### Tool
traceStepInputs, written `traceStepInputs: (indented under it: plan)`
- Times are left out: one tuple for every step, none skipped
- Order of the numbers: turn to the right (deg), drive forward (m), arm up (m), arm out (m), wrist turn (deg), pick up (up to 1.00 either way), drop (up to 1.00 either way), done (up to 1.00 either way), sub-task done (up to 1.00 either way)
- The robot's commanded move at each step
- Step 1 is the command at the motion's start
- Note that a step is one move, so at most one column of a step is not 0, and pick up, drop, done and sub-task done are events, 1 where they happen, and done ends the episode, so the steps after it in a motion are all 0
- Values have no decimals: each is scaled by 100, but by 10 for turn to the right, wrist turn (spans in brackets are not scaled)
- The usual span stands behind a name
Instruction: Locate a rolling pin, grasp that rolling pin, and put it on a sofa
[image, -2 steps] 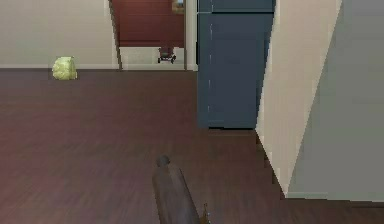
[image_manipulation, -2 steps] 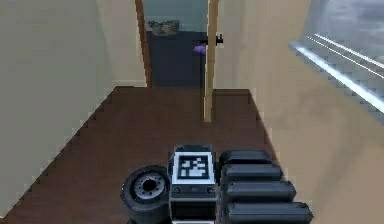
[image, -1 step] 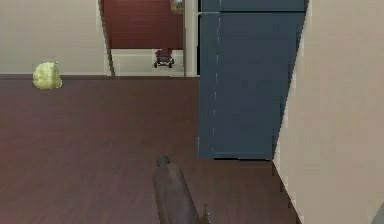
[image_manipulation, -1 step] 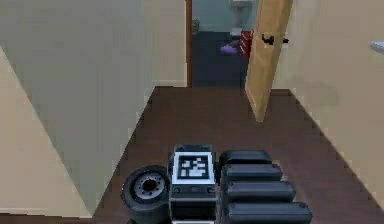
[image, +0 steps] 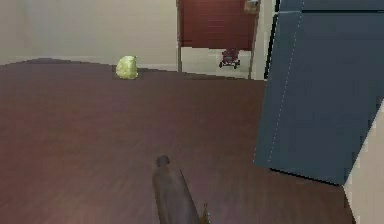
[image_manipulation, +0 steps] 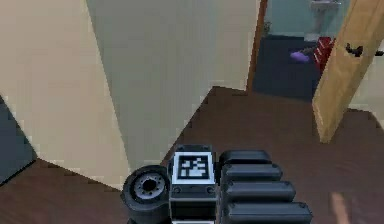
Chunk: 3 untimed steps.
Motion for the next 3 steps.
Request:
traceStepInputs:
  plan:
    - [0, 100, 0, 0, 0, 0, 0, 0, 0]
    - [-30, 0, 0, 0, 0, 0, 0, 0, 0]
    - [0, 65, 0, 0, 0, 0, 0, 0, 0]
